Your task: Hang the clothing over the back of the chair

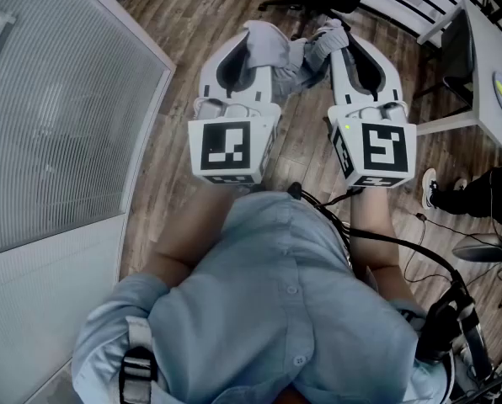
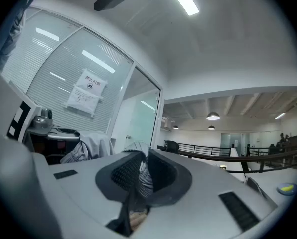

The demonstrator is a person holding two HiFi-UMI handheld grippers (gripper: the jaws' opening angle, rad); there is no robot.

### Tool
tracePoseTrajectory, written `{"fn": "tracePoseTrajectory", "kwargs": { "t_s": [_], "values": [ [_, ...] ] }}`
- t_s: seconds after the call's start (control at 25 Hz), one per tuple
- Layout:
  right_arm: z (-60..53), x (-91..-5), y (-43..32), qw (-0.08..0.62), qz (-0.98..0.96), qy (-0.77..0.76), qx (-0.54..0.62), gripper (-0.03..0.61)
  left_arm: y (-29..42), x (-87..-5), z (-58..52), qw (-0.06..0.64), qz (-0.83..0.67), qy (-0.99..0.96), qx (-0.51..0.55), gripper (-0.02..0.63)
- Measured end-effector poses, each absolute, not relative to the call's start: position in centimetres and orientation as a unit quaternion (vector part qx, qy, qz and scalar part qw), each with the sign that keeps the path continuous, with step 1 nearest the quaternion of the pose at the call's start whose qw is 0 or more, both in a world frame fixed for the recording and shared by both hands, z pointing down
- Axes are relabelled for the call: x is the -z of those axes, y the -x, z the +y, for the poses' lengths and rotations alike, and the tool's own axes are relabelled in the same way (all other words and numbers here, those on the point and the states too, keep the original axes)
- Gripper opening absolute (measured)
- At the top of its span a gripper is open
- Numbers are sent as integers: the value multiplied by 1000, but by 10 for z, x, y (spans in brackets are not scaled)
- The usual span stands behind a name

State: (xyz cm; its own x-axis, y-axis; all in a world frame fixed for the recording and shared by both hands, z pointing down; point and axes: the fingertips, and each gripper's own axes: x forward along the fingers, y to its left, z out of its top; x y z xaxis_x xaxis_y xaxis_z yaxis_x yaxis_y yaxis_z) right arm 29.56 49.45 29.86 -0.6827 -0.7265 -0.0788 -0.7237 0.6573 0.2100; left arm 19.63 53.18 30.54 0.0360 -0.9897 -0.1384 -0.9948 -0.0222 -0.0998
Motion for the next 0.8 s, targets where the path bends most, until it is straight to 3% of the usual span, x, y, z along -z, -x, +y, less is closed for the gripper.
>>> {"fn": "tracePoseTrajectory", "kwargs": {
  "t_s": [0.8],
  "values": [
    [467,-296,-342,-14,-917,-387,96,46,-235,-306,505,86,703,706,-3,31]
  ]
}}
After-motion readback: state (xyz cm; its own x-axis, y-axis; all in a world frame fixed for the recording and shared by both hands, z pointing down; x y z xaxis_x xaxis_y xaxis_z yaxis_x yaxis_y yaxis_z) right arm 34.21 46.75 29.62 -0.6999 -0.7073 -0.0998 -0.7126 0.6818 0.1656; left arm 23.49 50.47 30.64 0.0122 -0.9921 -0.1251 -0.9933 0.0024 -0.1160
